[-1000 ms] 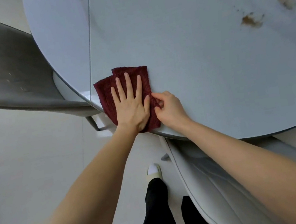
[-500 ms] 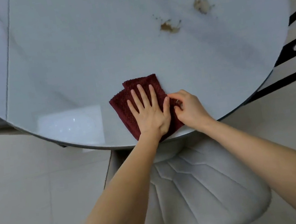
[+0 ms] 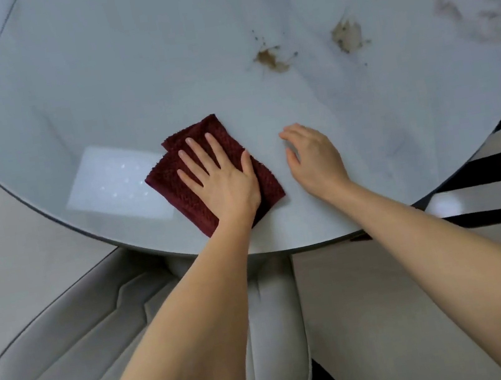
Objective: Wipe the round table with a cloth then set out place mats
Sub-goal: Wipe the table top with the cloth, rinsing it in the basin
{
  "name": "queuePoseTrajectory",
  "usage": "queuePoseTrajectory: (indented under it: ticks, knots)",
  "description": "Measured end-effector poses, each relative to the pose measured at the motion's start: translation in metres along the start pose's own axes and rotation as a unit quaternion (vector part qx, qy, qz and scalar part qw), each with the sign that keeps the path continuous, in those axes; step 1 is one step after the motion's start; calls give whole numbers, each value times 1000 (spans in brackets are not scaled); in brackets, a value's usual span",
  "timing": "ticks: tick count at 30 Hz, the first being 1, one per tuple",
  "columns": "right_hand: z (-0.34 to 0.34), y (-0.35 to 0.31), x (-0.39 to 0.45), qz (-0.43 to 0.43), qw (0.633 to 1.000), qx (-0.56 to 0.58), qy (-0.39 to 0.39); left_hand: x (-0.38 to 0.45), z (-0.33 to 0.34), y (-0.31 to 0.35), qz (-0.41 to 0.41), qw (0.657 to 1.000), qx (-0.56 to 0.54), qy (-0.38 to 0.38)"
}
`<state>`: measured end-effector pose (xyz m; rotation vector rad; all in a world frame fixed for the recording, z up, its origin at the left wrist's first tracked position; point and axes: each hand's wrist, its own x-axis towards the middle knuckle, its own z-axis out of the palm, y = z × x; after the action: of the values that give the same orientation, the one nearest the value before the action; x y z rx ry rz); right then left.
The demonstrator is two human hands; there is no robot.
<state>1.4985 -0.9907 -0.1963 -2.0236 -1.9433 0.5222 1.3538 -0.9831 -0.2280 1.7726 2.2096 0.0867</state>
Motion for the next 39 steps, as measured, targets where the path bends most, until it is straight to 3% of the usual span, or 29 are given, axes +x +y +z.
queuePoseTrajectory:
  ticks: [3, 8, 15, 24, 30, 35, 37, 39]
  knots:
    - [-4, -6, 41, -17, 997, -69, 0, 25, -1, 15, -3, 1000, -1, 19]
    - [-12, 24, 87, 83, 974, -212, -11, 81, 2, 40, 22, 999, -8, 26]
    - [3, 44, 89, 83, 985, -127, -84, 177, -6, 78, 124, 992, 2, 10]
    - [7, 52, 97, 85, 984, -121, -97, 281, -26, 120, 277, 958, 18, -75]
    - [3, 56, 102, 84, 982, -101, -136, 286, -25, 120, 429, 891, 14, -150]
    - [-15, 62, 101, 61, 989, -18, -132, 270, -24, 136, 514, 833, -32, -201]
    - [-22, 67, 96, 51, 993, -6, -108, 262, -22, 139, 532, 825, -40, -186]
    - [-22, 70, 91, 31, 994, -33, -94, 258, -17, 138, 530, 837, 23, -136]
